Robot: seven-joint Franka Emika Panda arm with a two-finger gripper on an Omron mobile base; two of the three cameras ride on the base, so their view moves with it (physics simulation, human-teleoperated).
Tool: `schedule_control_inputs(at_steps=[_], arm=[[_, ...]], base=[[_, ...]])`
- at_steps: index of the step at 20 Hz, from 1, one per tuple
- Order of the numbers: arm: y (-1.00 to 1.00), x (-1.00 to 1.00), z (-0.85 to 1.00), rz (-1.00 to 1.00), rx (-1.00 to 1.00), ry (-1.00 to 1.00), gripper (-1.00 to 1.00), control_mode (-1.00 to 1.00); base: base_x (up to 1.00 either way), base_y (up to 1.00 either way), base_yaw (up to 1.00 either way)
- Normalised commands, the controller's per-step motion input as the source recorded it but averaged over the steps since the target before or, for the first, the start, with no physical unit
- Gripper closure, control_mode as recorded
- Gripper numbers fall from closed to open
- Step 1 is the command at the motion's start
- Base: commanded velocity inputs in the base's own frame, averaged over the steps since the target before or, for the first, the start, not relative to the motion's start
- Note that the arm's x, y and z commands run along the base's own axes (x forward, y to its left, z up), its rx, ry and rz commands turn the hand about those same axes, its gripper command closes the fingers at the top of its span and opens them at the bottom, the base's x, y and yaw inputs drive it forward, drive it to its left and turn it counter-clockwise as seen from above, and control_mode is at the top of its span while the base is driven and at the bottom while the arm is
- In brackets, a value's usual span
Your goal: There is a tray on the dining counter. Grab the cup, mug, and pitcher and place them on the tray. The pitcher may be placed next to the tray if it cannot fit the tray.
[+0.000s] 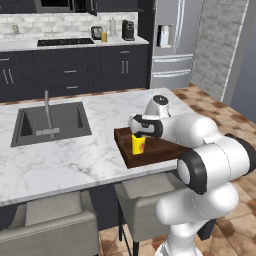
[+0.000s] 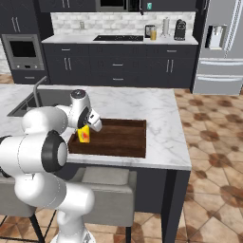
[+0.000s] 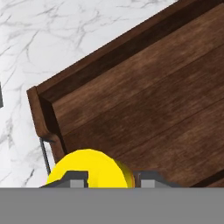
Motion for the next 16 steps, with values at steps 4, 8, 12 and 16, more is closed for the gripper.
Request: schedule_control_inputs(at_steps=[4, 8, 12, 16], arm=[[0.00, 0.00, 0.00, 0.00, 0.00, 0.00, -1.00, -1.00], [0.00, 0.00, 0.00, 0.00, 0.00, 0.00, -1.00, -1.00], [0.00, 0.00, 0.00, 0.00, 0.00, 0.00, -1.00, -1.00], [0.00, 0.00, 0.01, 0.00, 0.00, 0.00, -1.00, -1.00]], base=[[0.00, 0.00, 0.00], [0.00, 0.00, 0.00], [0.00, 0.00, 0.00], [0.00, 0.00, 0.00]])
